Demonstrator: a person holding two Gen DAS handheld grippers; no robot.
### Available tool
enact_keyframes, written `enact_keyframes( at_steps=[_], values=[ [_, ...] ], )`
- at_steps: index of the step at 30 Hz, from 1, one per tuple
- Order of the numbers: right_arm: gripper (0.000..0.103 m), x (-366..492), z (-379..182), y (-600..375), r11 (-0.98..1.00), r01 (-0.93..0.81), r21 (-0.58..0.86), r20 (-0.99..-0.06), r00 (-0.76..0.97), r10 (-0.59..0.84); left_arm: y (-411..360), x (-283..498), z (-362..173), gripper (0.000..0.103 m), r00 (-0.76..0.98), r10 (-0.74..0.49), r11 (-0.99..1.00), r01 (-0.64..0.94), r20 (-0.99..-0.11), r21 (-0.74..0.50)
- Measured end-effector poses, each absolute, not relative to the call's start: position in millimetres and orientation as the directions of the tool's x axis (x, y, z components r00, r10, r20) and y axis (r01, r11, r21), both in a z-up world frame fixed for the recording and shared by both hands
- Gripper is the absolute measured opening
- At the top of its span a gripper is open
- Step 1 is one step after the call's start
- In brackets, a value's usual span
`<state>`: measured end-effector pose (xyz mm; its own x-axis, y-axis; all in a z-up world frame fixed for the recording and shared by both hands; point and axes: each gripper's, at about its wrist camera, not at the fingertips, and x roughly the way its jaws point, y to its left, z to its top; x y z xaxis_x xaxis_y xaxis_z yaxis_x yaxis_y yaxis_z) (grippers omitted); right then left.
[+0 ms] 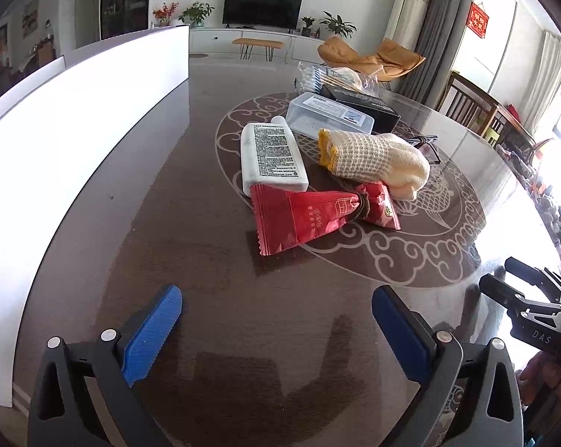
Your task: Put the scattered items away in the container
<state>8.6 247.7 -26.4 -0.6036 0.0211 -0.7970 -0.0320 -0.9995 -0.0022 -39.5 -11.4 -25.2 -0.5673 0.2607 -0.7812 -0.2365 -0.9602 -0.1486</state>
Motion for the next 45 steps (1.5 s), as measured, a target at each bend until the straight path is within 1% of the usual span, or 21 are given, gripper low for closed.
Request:
enact_keyframes(
  at_steps=[45],
  values=[
    [0.081, 7.4, -27.1, 247.4, -0.999, -0.033, -0.003, -0.797, -0.603, 0.022, -6.6, -38.5, -26.2, 0.103, -0.566, 0.231, -0.965, -0.237, -0.791, -0.112]
  ],
)
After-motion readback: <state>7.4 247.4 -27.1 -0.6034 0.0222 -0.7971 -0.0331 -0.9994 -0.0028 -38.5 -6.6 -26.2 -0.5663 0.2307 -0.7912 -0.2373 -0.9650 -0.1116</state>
